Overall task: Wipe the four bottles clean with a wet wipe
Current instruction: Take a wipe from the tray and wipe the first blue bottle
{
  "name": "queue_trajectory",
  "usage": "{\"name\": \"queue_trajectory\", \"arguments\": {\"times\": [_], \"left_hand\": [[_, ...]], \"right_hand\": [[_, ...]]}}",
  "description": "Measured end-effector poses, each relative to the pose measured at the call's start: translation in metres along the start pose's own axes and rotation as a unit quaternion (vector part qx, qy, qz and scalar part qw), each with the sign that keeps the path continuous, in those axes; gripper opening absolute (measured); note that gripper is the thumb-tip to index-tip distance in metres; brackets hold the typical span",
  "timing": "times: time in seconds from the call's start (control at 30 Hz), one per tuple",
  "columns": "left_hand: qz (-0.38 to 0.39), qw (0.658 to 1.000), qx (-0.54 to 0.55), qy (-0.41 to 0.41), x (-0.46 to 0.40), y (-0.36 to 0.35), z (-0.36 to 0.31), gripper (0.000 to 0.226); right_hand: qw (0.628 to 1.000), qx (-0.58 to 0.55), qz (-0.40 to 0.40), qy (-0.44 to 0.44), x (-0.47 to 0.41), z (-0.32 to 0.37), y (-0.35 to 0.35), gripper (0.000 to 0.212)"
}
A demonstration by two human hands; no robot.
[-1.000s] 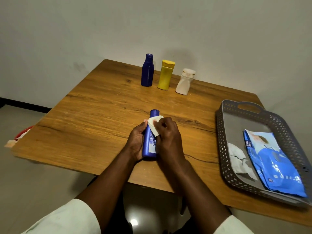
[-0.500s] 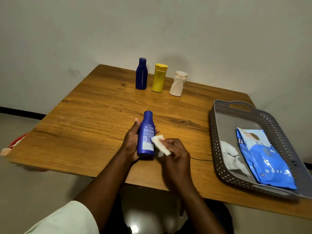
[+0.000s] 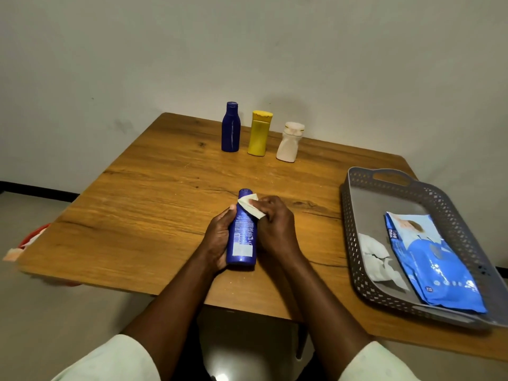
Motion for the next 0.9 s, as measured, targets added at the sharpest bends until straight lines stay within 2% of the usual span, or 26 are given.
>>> {"name": "queue_trajectory", "arguments": {"times": [0.07,0.13,0.27,0.37,0.5,0.6,0.73,0.8,0.9], "left_hand": [[-0.019,1.000,0.012,0.001,-0.002,0.003,0.000,0.057],[-0.046,0.998,0.035,0.012,-0.006,0.009,0.002,0.050],[-0.103,0.992,0.072,0.015,-0.013,0.017,0.005,0.047],[-0.117,0.987,0.109,-0.004,-0.016,0.017,0.006,0.042],[-0.124,0.967,0.220,0.020,-0.017,0.009,0.011,0.037],[-0.159,0.957,0.239,0.034,-0.018,0.006,0.011,0.034],[-0.166,0.963,0.211,0.022,-0.014,0.010,0.008,0.031],[-0.143,0.973,0.183,0.007,-0.013,0.010,0.005,0.032],[-0.085,0.981,0.177,-0.011,-0.014,0.007,0.001,0.036]], "right_hand": [[0.999,-0.038,-0.014,-0.023,0.017,0.000,0.002,0.016],[0.997,-0.069,-0.024,-0.028,0.038,0.004,0.003,0.020],[0.996,0.022,-0.044,0.074,0.077,0.020,0.002,0.044],[0.985,0.072,-0.102,0.117,0.096,0.023,0.001,0.052],[0.970,0.097,-0.178,0.133,0.105,0.030,-0.004,0.054],[0.968,0.103,-0.172,0.152,0.104,0.035,-0.014,0.048],[0.966,0.101,-0.097,0.217,0.109,0.035,-0.021,0.042],[0.976,0.061,-0.071,0.195,0.110,0.026,-0.019,0.045],[0.988,-0.055,-0.126,0.068,0.109,0.015,0.000,0.048]]}}
Point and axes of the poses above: each hand's wrist, its own x-axis away from the middle knuckle, its own y-axis out of the back of the hand, z = x × y, the point moved 5 cm from there along -x, towards the middle knuckle, and after that the axes turned 14 degrees about y, right-handed, at the moved point
